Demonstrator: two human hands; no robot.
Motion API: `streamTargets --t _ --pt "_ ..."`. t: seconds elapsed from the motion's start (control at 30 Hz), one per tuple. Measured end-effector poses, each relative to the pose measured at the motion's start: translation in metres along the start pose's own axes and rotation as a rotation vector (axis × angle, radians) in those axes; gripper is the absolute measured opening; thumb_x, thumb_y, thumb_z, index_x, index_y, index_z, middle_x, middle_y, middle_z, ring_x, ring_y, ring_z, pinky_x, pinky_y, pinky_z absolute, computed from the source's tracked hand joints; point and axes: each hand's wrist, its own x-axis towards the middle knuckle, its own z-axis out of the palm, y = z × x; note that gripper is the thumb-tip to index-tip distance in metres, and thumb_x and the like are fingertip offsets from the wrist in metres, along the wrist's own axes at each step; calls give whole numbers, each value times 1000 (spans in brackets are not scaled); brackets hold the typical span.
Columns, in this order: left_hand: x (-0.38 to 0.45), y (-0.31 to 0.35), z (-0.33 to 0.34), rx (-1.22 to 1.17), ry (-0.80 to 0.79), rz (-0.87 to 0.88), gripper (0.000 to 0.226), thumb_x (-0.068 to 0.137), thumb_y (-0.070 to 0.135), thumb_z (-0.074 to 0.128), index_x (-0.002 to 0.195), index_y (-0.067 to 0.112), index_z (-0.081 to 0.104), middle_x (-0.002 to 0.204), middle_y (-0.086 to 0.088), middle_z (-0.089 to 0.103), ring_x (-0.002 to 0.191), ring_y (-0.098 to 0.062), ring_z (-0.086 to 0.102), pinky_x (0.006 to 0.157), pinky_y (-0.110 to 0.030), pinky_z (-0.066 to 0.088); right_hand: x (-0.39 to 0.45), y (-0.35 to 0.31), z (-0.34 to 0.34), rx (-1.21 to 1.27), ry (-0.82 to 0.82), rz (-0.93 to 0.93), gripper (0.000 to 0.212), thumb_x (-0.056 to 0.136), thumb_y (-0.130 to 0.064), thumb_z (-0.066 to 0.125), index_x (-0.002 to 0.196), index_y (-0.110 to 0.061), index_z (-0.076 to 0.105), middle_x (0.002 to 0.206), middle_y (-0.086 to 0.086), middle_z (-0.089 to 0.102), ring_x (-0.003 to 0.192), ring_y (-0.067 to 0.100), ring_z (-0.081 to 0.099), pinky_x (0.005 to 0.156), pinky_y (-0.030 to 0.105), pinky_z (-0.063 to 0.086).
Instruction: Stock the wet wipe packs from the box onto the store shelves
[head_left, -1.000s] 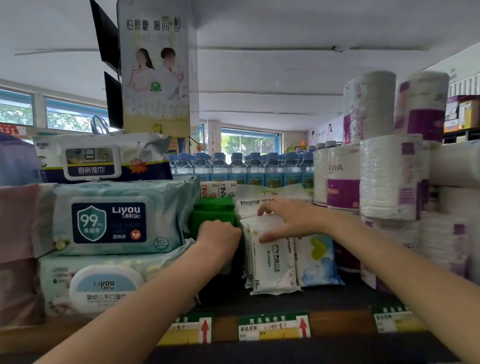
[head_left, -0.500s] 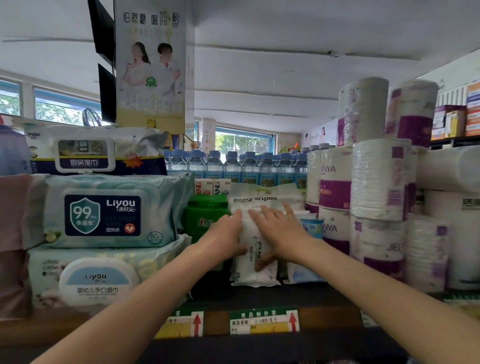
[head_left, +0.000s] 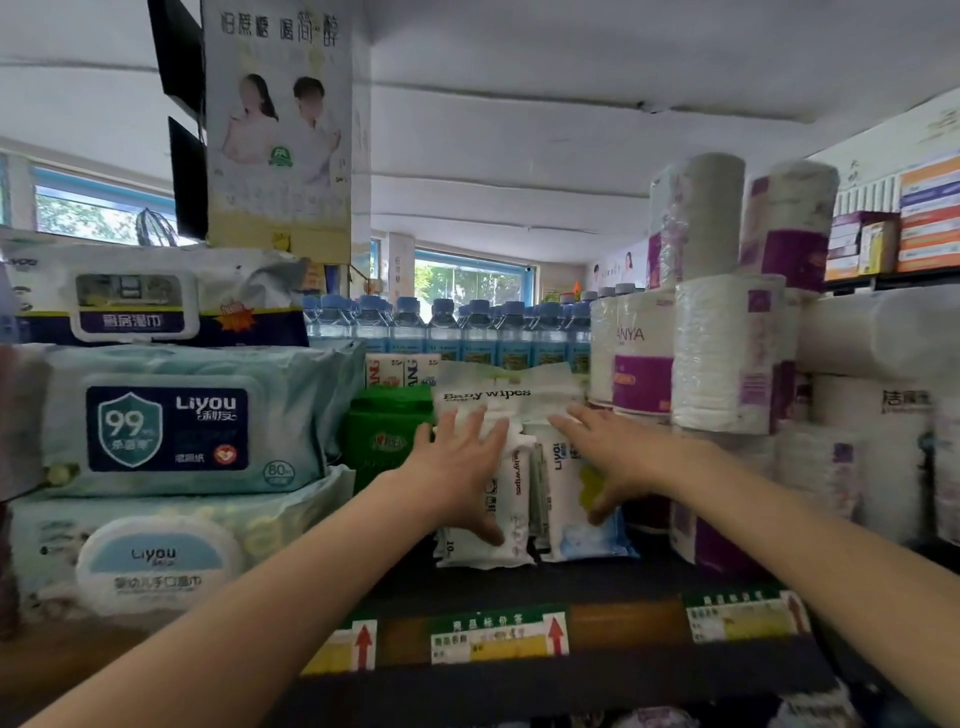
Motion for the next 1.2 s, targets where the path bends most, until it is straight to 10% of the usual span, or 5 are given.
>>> streamTargets --t 0.37,0.8,1.03,1.2 --pt "15 9 25 81 131 -49 123 70 46 75 146 24 -20 154 -14 -3 140 -42 1 111 -49 28 9 -11 34 -4 222 24 121 69 -42 77 147 -28 -14 153 11 6 137 36 14 110 47 27" --pt "-4 -3 30 259 133 -30 122 78 43 69 139 17 -34 153 -17 -24 143 -38 -13 117 -50 8 1 -16 19 95 75 -17 125 68 -58 71 145 -28 -22 155 9 -20 142 33 -18 115 53 -5" --pt "-6 -1 23 217 141 -74 116 75 46 70 147 14 -15 149 -17 12 138 -34 15 113 -45 24 8 -24 24 261 211 -58 90 82 -62 52 149 -22 8 156 6 4 144 30 2 117 51 6" --pt "5 -13 -5 -277 199 -90 61 83 43 62 136 24 40 139 -3 41 127 -22 39 104 -36 38 12 -23 17 445 397 -63 41 100 -37 31 132 -19 50 145 11 34 137 28 24 114 39 18"
